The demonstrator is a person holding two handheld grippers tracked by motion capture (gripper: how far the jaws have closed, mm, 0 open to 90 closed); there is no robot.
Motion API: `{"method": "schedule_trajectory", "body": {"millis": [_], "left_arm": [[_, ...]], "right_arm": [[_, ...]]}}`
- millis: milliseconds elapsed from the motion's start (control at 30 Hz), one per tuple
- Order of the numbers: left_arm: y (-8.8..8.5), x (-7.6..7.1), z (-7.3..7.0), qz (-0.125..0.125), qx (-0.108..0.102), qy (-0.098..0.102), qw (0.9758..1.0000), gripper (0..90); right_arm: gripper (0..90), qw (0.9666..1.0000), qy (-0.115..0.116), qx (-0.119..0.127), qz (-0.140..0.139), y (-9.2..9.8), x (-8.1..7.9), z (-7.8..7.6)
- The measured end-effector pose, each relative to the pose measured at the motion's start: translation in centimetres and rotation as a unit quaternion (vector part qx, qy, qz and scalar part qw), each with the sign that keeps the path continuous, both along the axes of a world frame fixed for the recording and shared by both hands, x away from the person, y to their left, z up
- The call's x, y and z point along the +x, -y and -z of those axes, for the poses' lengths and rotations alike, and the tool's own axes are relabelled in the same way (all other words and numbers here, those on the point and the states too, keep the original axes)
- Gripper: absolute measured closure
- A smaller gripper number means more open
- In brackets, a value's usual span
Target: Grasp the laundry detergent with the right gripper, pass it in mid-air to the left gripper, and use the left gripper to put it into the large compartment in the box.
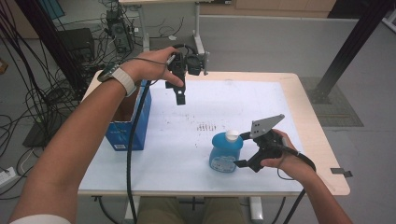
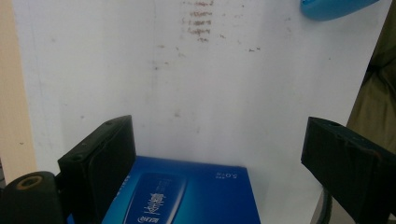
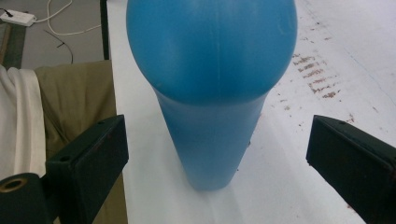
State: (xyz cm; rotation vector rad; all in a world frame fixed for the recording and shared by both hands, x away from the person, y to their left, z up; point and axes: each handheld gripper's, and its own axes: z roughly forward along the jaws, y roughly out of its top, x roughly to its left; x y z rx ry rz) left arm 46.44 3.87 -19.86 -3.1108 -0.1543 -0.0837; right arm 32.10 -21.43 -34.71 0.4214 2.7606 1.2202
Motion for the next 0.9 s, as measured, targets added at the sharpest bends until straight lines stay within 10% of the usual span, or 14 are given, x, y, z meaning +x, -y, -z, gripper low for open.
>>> {"method": "schedule_trajectory", "body": {"millis": [900], "left_arm": [[0.00, 0.02, 0.02, 0.000, 0.001, 0.001, 1.0000, 10.4]], "right_arm": [[5.6, 1.0000, -0.003, 0.003, -0.001, -0.13, -0.02, 0.11]]}}
